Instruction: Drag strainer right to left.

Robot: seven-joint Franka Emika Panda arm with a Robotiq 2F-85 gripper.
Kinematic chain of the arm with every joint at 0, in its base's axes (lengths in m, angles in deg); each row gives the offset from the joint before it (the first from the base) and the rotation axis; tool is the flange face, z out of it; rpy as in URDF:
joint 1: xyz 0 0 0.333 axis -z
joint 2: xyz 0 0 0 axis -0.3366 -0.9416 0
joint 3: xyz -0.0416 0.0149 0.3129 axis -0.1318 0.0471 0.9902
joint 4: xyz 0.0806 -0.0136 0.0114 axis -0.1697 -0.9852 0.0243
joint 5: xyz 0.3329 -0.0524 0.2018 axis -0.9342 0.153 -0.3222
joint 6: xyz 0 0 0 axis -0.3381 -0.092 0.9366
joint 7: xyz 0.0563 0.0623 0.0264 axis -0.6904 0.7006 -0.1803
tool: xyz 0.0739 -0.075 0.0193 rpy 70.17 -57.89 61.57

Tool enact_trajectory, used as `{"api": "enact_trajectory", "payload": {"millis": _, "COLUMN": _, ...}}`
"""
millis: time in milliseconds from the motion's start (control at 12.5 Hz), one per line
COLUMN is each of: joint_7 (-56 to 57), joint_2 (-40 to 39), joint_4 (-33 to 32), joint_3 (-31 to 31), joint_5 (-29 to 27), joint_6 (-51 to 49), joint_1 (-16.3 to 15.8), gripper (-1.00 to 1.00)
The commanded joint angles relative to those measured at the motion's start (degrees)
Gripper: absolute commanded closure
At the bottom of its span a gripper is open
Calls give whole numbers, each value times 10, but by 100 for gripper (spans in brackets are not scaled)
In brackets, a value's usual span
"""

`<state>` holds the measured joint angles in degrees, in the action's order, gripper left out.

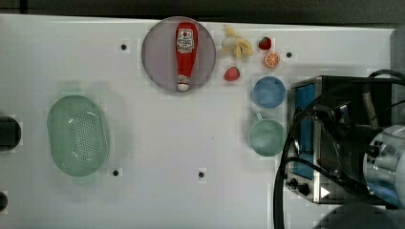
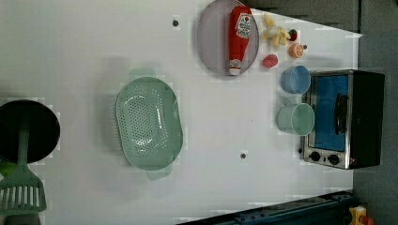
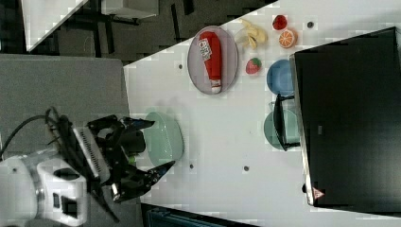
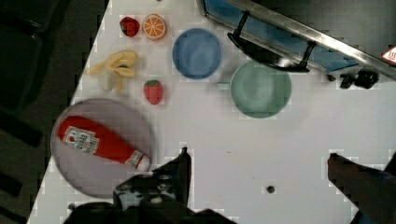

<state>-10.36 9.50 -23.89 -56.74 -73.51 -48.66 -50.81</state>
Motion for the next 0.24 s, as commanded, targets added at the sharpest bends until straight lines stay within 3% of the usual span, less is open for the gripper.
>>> {"api": "enact_trajectory", "payload": {"millis": 80, "joint_7": 41, "joint_2": -63, "joint_4": -34, "joint_3": 60, "joint_5": -11, "joint_6": 2, "joint_1": -53, "gripper": -100}}
{"api": "enact_trajectory", "payload": {"millis": 240, "joint_7": 41, "joint_2": -73, "joint_4": -34, "joint_3": 60, "joint_5": -11, "joint_6": 2, "joint_1": -52, "gripper": -100}}
